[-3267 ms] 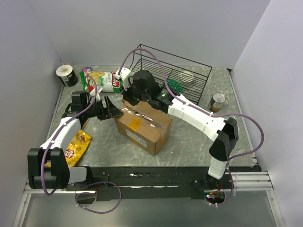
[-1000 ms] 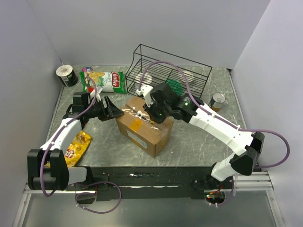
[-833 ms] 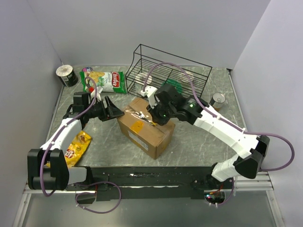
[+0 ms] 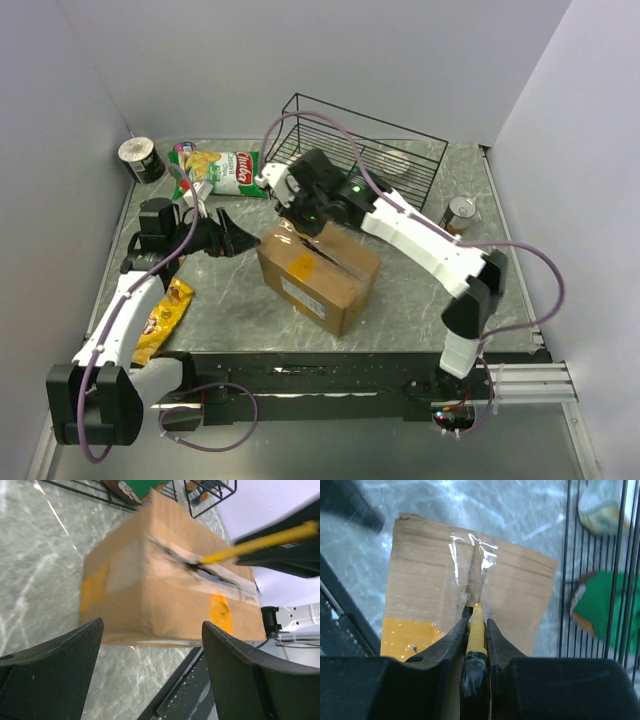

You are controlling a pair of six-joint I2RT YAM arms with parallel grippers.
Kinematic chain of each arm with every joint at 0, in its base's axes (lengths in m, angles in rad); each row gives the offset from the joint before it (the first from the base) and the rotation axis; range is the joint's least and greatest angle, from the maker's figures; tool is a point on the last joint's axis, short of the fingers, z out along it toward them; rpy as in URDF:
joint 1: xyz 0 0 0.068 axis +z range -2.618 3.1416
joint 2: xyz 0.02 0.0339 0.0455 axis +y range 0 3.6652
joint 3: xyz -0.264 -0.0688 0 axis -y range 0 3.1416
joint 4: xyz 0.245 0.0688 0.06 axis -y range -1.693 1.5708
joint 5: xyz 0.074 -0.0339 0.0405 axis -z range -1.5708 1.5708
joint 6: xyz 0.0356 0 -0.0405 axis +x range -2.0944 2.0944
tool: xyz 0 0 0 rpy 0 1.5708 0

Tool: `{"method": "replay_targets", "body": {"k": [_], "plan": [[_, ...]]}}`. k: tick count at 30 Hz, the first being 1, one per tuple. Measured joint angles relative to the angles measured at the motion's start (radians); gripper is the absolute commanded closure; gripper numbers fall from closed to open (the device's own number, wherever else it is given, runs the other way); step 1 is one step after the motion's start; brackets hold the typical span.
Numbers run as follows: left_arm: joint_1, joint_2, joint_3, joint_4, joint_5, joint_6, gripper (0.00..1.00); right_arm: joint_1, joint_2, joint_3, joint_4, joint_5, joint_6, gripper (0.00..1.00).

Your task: Unpack the express box

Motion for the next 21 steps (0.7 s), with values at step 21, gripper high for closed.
{"method": "replay_targets", "body": {"k": [21], "plan": [[0.108,-0.078,0.030,-0.072,-0.029,0.038,0.18,0.051,0.211,0.233,0.202,-0.184,-0.140,1.00]]}}
